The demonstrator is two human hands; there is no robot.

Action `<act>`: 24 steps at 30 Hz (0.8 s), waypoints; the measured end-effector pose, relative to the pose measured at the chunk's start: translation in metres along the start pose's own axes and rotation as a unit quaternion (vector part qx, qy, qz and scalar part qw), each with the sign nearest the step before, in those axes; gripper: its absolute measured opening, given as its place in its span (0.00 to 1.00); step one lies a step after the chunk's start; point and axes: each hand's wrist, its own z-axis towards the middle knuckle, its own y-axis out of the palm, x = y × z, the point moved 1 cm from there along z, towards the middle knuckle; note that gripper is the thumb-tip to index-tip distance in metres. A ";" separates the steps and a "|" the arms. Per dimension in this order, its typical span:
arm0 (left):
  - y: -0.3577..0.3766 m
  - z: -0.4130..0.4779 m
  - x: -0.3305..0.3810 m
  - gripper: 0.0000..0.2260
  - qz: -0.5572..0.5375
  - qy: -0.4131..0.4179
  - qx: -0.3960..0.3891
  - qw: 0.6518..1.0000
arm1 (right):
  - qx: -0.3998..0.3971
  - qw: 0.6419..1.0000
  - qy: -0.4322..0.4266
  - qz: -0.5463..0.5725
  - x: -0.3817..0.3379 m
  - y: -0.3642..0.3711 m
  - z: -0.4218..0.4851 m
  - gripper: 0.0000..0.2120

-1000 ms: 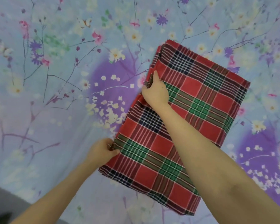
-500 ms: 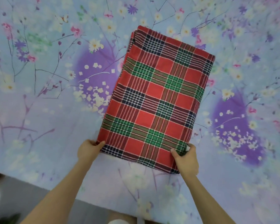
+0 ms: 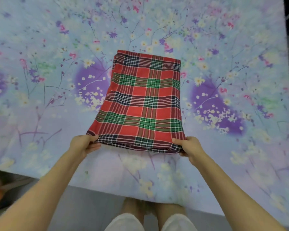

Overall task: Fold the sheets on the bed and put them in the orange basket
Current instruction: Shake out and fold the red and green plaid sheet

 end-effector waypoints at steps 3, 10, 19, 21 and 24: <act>-0.021 -0.043 0.011 0.07 0.036 -0.001 -0.023 0.999 | -0.019 0.999 -0.037 -0.031 -0.001 -0.019 -0.045 0.05; -0.079 -0.136 -0.020 0.07 0.147 -0.048 -0.053 0.987 | -0.141 0.979 0.033 -0.143 0.035 -0.053 -0.134 0.07; -0.032 -0.122 0.027 0.07 0.036 0.026 -0.025 0.999 | -0.114 0.978 0.174 0.025 0.014 -0.063 -0.110 0.12; -0.007 -0.100 0.045 0.06 -0.010 0.055 -0.006 0.998 | -0.080 0.977 0.179 0.077 -0.004 -0.058 -0.091 0.12; 0.027 -0.060 0.074 0.03 -0.093 0.063 0.012 0.994 | -0.041 0.975 0.162 0.147 -0.039 -0.049 -0.055 0.10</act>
